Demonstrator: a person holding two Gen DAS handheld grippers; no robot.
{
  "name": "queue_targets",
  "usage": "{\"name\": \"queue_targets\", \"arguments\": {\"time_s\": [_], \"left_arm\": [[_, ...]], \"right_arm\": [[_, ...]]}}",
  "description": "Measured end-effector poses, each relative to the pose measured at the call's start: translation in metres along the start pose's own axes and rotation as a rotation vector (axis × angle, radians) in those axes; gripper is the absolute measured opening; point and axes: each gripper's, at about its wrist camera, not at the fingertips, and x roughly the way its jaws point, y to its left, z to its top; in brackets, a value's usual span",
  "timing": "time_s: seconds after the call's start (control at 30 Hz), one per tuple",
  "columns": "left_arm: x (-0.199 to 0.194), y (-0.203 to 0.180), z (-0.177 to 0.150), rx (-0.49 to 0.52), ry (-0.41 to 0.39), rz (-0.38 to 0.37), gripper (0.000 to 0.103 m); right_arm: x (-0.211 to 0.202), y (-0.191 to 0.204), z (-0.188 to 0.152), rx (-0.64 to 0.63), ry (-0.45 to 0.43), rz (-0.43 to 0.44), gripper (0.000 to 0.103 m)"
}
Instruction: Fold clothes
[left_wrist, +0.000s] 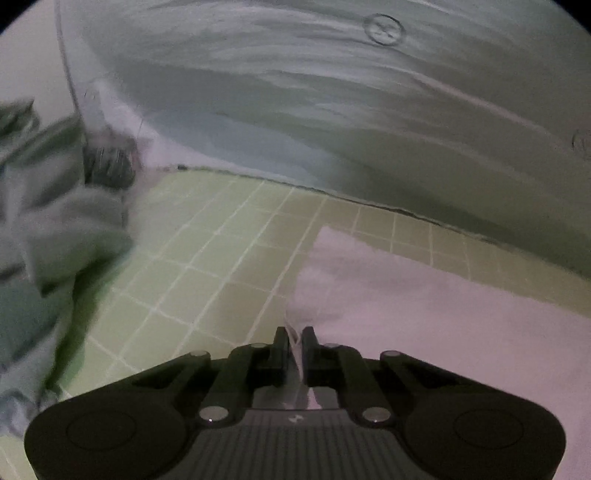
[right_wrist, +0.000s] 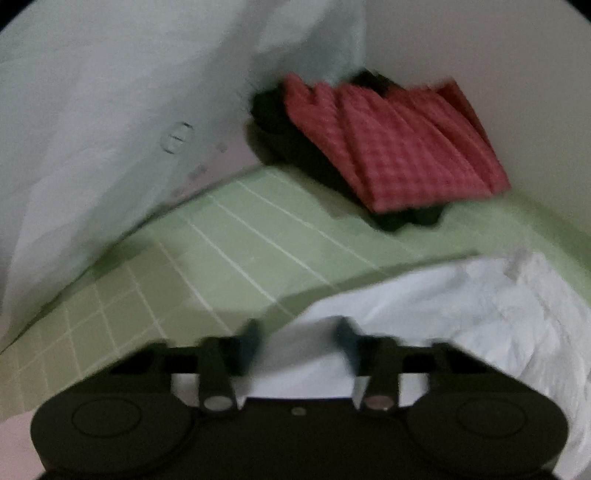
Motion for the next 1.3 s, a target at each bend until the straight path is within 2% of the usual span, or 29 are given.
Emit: {"name": "queue_targets", "arguments": {"time_s": [0.03,0.07,0.23,0.37,0.47,0.5,0.53,0.57,0.6,0.63,0.67,0.7,0.73,0.83,0.93,1.07,1.2,1.3], "left_arm": [[0.002,-0.003,0.002,0.005,-0.006,0.02,0.008],[0.006,-0.006,0.004,0.005,-0.011,0.037,0.007],[0.021,-0.021,0.018,-0.01,-0.04,0.084,0.007],[0.038,-0.029,0.037,-0.023,-0.049,0.083,0.007],[0.052,-0.034,0.052,-0.041,-0.044,0.066,0.007],[0.052,-0.035,0.054,-0.043,-0.039,0.063,0.008],[0.049,-0.035,0.056,-0.04,-0.032,0.068,0.013],[0.046,-0.035,0.058,-0.036,-0.025,0.073,0.016],[0.043,-0.035,0.06,-0.033,-0.018,0.078,0.024],[0.038,-0.033,0.061,-0.034,-0.015,0.076,0.038],[0.026,-0.029,0.06,-0.041,-0.02,0.063,0.046],[0.011,-0.023,0.058,-0.049,-0.028,0.051,0.061],[-0.006,-0.015,0.054,-0.055,-0.037,0.044,0.071],[-0.064,0.022,0.03,-0.065,-0.053,0.06,0.083],[-0.117,0.057,-0.011,-0.057,-0.011,0.109,0.086],[-0.167,0.103,-0.083,-0.043,0.082,0.123,0.088],[-0.183,0.141,-0.139,-0.117,0.161,0.068,0.088],[-0.188,0.153,-0.164,-0.128,0.181,0.012,0.088]], "right_arm": [[0.002,-0.001,0.002,0.0,-0.011,0.015,0.023],[0.003,-0.001,0.004,0.0,-0.021,0.031,0.016],[0.015,0.006,0.011,0.013,-0.07,0.062,0.015],[0.027,0.027,0.015,-0.053,-0.117,0.043,0.015],[0.035,0.038,0.022,-0.061,-0.118,0.037,0.015],[0.037,0.042,0.024,-0.089,-0.116,0.026,0.016],[0.038,0.048,0.026,-0.137,-0.11,0.008,0.017],[0.038,0.053,0.027,-0.187,-0.099,-0.002,0.021],[0.035,0.056,0.028,-0.23,-0.086,0.007,0.031],[0.031,0.057,0.028,-0.262,-0.077,0.023,0.038],[0.024,0.054,0.029,-0.267,-0.074,0.063,0.063],[0.013,0.05,0.028,-0.258,-0.071,0.116,0.091],[-0.003,0.042,0.024,-0.235,-0.084,0.166,0.1],[-0.054,0.022,0.004,-0.204,-0.124,0.31,0.103],[-0.107,0.003,-0.037,-0.251,-0.096,0.368,0.103],[-0.164,-0.016,-0.103,-0.343,-0.005,0.389,0.103],[-0.215,-0.029,-0.161,-0.348,0.081,0.385,0.103],[-0.25,-0.035,-0.191,-0.327,0.103,0.373,0.103]]}}
